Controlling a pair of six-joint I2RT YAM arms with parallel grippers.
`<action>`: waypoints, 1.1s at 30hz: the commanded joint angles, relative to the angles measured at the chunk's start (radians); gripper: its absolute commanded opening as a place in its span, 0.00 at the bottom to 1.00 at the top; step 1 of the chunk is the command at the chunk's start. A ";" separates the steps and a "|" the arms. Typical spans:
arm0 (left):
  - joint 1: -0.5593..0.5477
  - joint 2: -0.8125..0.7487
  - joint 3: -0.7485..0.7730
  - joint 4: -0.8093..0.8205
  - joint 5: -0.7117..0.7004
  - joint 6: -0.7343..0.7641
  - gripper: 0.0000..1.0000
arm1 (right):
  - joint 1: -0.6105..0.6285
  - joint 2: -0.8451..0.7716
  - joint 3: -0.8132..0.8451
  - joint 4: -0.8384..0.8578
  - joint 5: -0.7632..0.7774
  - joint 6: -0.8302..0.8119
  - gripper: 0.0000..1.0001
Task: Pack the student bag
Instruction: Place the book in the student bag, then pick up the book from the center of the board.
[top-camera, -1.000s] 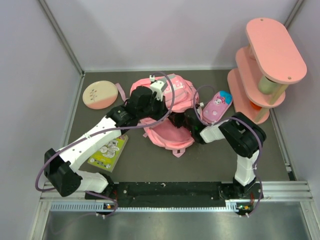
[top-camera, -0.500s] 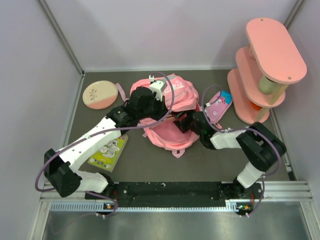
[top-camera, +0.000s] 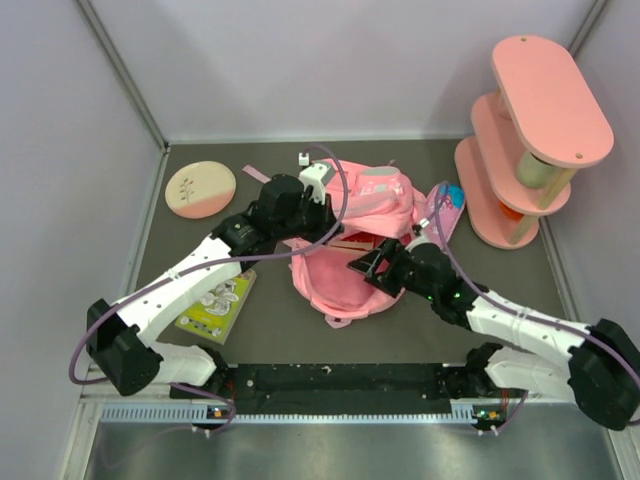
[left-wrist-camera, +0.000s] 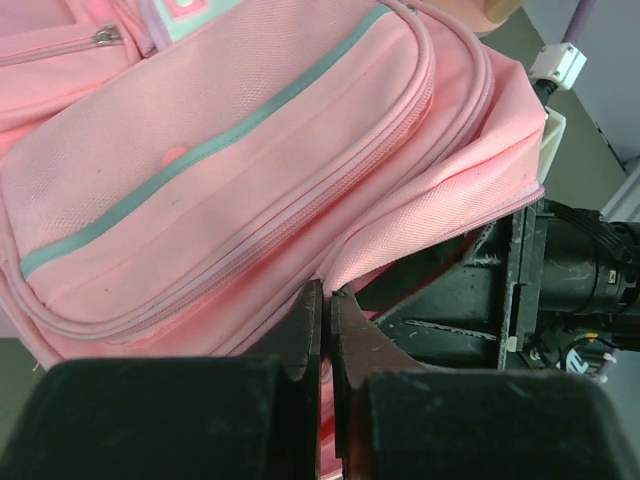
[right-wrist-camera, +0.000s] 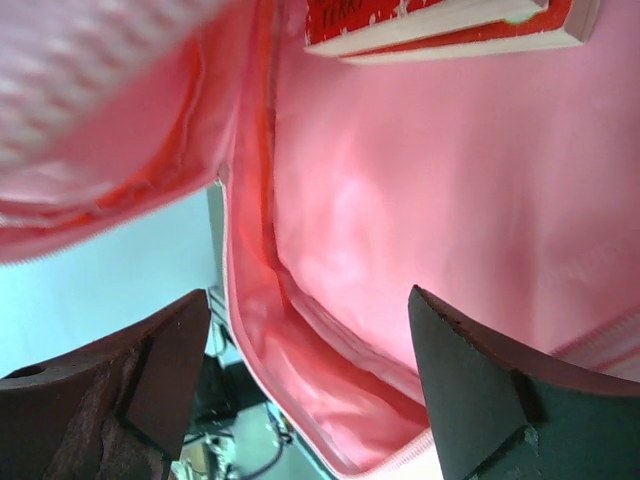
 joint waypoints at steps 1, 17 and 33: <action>0.037 -0.005 0.005 0.120 -0.103 -0.026 0.00 | 0.013 -0.149 -0.009 -0.123 0.047 -0.102 0.79; 0.035 -0.121 -0.094 0.129 -0.208 -0.086 0.00 | -0.186 0.296 0.283 0.024 -0.226 -0.205 0.84; 0.037 -0.002 -0.071 0.142 -0.210 -0.150 0.00 | -0.226 0.106 0.166 -0.111 -0.384 -0.285 0.86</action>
